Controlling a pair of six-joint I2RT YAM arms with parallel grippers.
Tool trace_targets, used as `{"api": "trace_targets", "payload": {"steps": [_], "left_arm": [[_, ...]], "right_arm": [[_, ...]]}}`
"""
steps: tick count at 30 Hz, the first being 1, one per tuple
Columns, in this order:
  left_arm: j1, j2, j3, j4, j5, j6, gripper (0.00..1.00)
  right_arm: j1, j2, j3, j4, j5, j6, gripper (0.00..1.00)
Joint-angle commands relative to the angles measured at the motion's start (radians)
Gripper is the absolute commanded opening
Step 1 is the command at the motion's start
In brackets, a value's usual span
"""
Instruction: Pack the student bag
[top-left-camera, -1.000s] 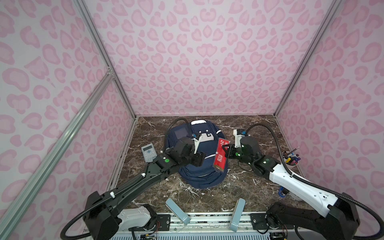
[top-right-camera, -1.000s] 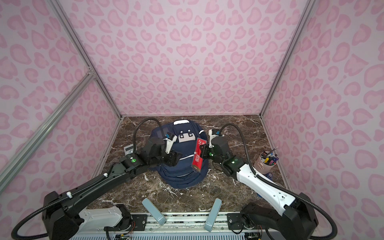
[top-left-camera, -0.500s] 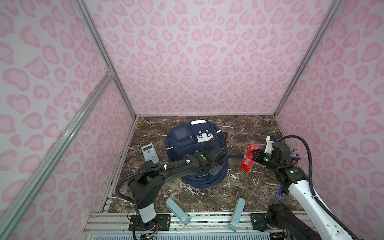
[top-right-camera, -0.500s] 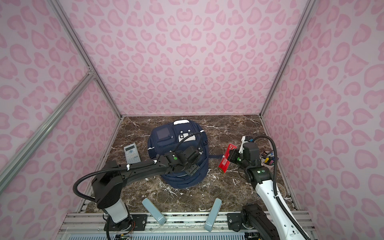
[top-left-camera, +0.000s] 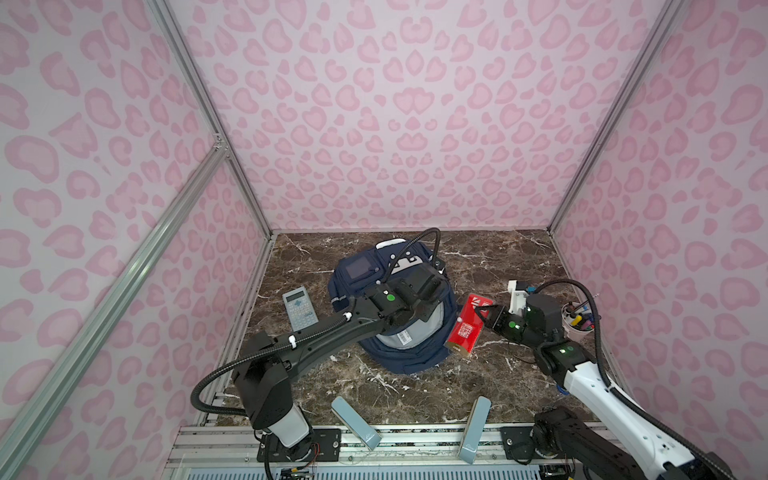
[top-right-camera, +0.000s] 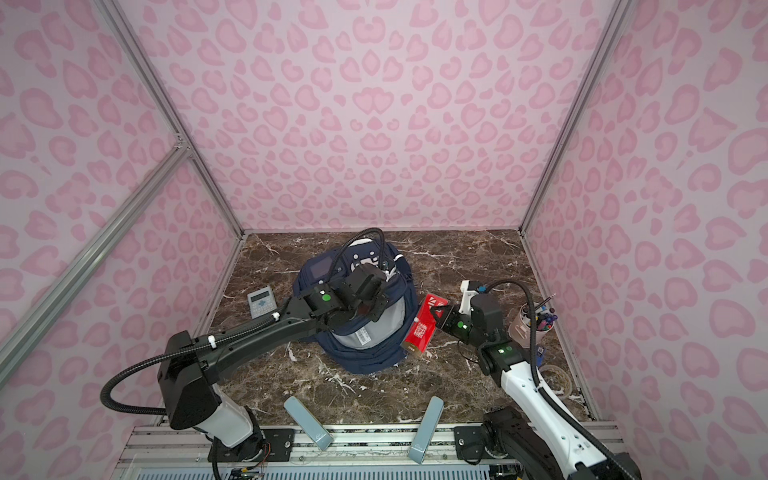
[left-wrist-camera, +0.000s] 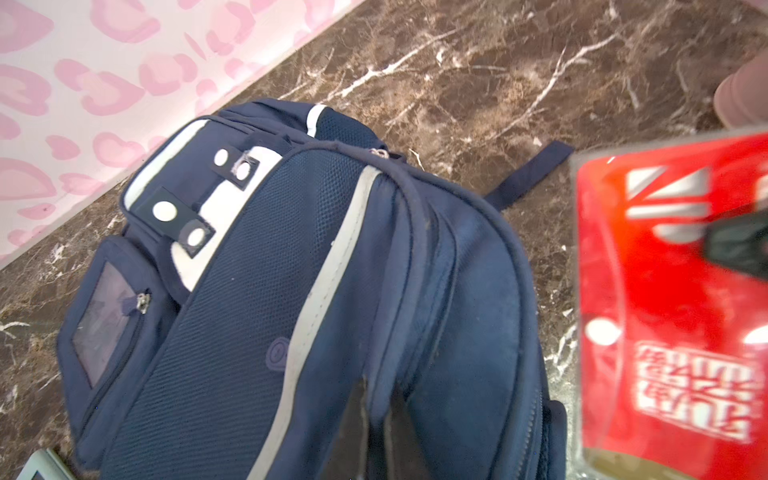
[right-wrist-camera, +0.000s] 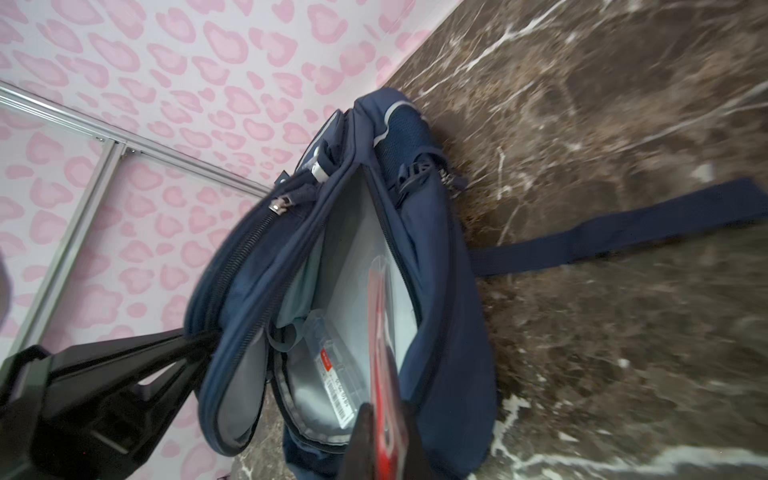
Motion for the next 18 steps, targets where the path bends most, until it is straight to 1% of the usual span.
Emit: {"api": "trace_targets", "payload": {"steps": [1,3,4,6,9,11,13,14,15,16,17,18], "left_arm": [[0.023,-0.038,0.011,0.023,0.116,-0.023,0.04],[0.040,-0.054,0.010,0.036,0.147,-0.033,0.04],[0.044,-0.058,0.012,0.041,0.150,-0.036,0.04],[0.047,-0.065,0.020,0.046,0.158,-0.036,0.03],[0.052,-0.069,0.032,0.053,0.173,-0.040,0.04],[0.053,-0.066,0.039,0.052,0.171,-0.043,0.04],[0.056,-0.066,0.034,0.052,0.167,-0.047,0.04],[0.058,-0.065,0.029,0.054,0.158,-0.054,0.03],[0.061,-0.066,0.021,0.062,0.153,-0.060,0.03],[0.067,-0.067,0.008,0.077,0.153,-0.070,0.03],[0.073,-0.066,-0.009,0.096,0.153,-0.082,0.03],[0.081,-0.063,-0.021,0.107,0.160,-0.096,0.03]], "right_arm": [[0.061,0.109,0.028,0.250,-0.026,0.114,0.00],[0.134,0.210,0.067,0.321,0.045,0.115,0.00],[0.160,0.263,0.083,0.366,0.063,0.125,0.00],[0.208,0.383,0.118,0.509,0.103,0.153,0.00],[0.267,0.549,0.199,0.570,0.246,0.171,0.00],[0.300,0.651,0.234,0.669,0.317,0.188,0.00],[0.319,0.730,0.288,0.697,0.345,0.192,0.00],[0.321,0.759,0.320,0.674,0.346,0.189,0.08],[0.319,0.777,0.339,0.658,0.342,0.189,0.29],[0.316,0.789,0.343,0.649,0.331,0.195,0.43],[0.312,0.788,0.331,0.646,0.322,0.201,0.51],[0.306,0.774,0.306,0.636,0.318,0.198,0.53]]}}
